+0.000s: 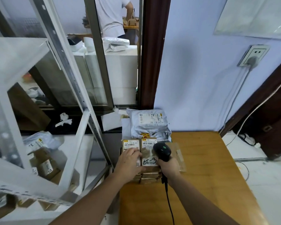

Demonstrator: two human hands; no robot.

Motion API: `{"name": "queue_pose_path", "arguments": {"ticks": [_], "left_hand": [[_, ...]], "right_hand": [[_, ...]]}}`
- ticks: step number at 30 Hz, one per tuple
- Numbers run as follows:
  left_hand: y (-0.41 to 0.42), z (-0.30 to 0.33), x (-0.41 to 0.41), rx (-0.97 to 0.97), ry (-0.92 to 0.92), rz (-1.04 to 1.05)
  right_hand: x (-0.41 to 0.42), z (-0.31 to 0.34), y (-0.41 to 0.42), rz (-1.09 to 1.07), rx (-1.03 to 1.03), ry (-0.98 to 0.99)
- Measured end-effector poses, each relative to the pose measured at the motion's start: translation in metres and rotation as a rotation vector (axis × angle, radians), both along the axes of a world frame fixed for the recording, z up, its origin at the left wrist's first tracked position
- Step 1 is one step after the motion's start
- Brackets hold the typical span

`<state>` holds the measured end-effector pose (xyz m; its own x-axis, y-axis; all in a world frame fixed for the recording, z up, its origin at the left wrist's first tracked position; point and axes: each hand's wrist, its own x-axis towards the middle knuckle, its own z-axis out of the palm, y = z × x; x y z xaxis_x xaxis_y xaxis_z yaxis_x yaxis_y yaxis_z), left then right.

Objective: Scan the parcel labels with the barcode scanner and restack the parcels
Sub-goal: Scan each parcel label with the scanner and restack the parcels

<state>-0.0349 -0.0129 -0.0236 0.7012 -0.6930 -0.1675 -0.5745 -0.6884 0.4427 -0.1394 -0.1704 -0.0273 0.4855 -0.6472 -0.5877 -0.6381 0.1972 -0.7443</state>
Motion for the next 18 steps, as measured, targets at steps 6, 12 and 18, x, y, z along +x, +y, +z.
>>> {"name": "queue_pose_path", "arguments": {"ticks": [6, 12, 18], "left_hand": [[0.003, 0.008, 0.002, 0.005, -0.004, -0.011], [0.008, 0.024, -0.007, 0.005, -0.005, -0.023], [-0.010, 0.067, -0.036, 0.084, -0.102, -0.152]], "right_hand": [[-0.002, 0.007, 0.007, 0.023, -0.044, -0.008], [-0.028, 0.031, 0.007, 0.038, -0.119, -0.048], [-0.075, 0.061, -0.013, -0.006, -0.138, -0.151]]}}
